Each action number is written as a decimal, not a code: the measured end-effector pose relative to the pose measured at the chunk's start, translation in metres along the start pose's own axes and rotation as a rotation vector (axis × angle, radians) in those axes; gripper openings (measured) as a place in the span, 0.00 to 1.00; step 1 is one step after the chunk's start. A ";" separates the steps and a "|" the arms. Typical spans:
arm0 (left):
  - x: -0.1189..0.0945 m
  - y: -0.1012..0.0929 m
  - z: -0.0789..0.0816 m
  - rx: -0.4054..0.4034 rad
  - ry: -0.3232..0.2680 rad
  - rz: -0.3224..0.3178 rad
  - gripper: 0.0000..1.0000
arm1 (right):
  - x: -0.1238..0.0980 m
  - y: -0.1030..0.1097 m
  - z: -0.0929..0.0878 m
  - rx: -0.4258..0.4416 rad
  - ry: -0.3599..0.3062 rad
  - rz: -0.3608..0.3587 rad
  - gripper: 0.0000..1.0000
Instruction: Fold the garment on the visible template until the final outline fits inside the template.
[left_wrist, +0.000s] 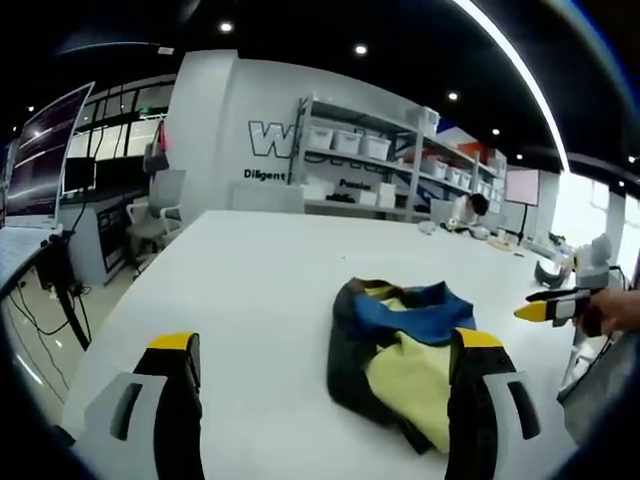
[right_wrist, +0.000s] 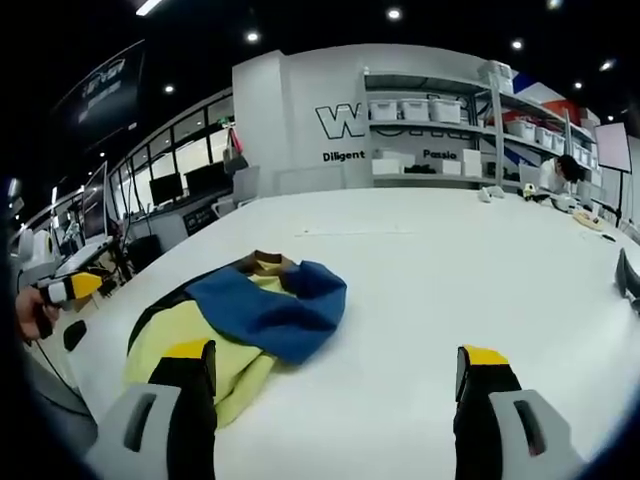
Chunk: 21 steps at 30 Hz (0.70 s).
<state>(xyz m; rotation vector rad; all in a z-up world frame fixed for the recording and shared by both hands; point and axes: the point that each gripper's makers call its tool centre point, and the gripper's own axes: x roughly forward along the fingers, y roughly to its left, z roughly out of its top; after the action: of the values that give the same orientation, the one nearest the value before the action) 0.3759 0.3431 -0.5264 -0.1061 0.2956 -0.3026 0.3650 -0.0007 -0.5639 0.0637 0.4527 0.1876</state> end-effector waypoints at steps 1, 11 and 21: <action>0.000 0.000 0.000 0.000 0.000 -0.001 0.97 | 0.000 0.000 0.000 -0.002 -0.002 0.000 0.99; -0.002 -0.007 0.002 -0.018 -0.001 -0.018 0.96 | -0.001 0.001 0.008 -0.035 -0.037 0.001 0.98; -0.001 -0.021 -0.007 0.026 0.038 -0.048 0.93 | -0.002 -0.005 0.011 -0.026 -0.050 -0.013 0.98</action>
<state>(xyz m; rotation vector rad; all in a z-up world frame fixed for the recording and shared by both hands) 0.3674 0.3229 -0.5294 -0.0823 0.3274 -0.3562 0.3685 -0.0057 -0.5539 0.0403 0.4008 0.1786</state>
